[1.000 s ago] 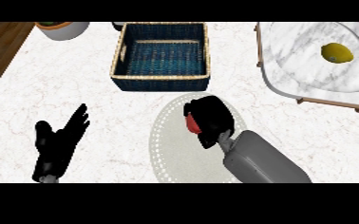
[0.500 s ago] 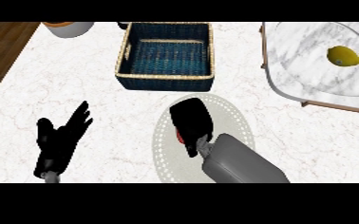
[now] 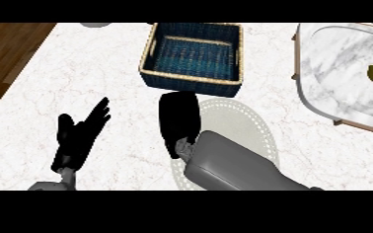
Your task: Pick the bell pepper from the placemat and place it in the basket
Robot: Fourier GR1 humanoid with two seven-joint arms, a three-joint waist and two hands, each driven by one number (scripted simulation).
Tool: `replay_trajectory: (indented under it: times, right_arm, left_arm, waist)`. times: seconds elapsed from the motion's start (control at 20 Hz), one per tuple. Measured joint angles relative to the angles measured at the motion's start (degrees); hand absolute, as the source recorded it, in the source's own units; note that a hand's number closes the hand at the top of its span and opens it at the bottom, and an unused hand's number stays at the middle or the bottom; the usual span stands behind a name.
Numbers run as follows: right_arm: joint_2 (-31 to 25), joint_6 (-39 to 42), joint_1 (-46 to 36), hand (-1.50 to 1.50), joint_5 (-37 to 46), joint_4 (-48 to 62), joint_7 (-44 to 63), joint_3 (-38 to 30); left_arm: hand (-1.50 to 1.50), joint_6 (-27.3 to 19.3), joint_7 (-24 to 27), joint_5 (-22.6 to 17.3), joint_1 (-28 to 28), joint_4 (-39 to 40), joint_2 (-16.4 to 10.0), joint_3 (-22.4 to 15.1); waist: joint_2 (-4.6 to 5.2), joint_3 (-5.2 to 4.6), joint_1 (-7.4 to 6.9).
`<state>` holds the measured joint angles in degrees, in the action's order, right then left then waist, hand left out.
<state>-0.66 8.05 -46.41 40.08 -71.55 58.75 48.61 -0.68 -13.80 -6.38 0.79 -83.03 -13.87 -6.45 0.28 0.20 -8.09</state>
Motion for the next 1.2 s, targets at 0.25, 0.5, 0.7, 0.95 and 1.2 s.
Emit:
replay_trajectory:
  times: [0.25,0.5,0.7,0.95,1.2]
  right_arm:
    - [0.16,-10.82,-5.01,1.50,-1.56,-4.80,2.20,-4.74]
    - [0.14,-20.39,-12.85,1.50,0.83,-7.73,3.48,-9.45]
    - [0.07,-23.69,-19.80,1.50,2.61,-6.93,5.38,-12.89]
    - [0.02,-25.04,-28.77,1.50,4.81,-2.65,8.15,-17.31]
    - [0.03,-25.90,-37.21,1.50,6.03,3.07,10.02,-21.86]
  left_arm:
    - [0.00,0.04,-0.19,0.29,0.65,0.71,0.36,-0.48]
    - [0.00,0.00,-1.04,0.49,0.77,1.07,0.26,-0.65]
    - [0.00,-0.13,-1.56,0.59,0.44,1.09,-0.09,-0.38]
    - [0.00,-0.22,-1.65,0.48,-0.51,0.63,-0.64,0.25]
    - [0.00,-0.47,-2.07,0.12,-1.25,-0.01,-1.03,1.11]
  waist:
    - [-0.10,0.15,-0.77]
    - [-0.65,0.03,-0.63]
    - [-0.90,-0.08,0.02]
    - [-1.12,-0.18,1.02]
    - [-0.99,-0.17,1.89]
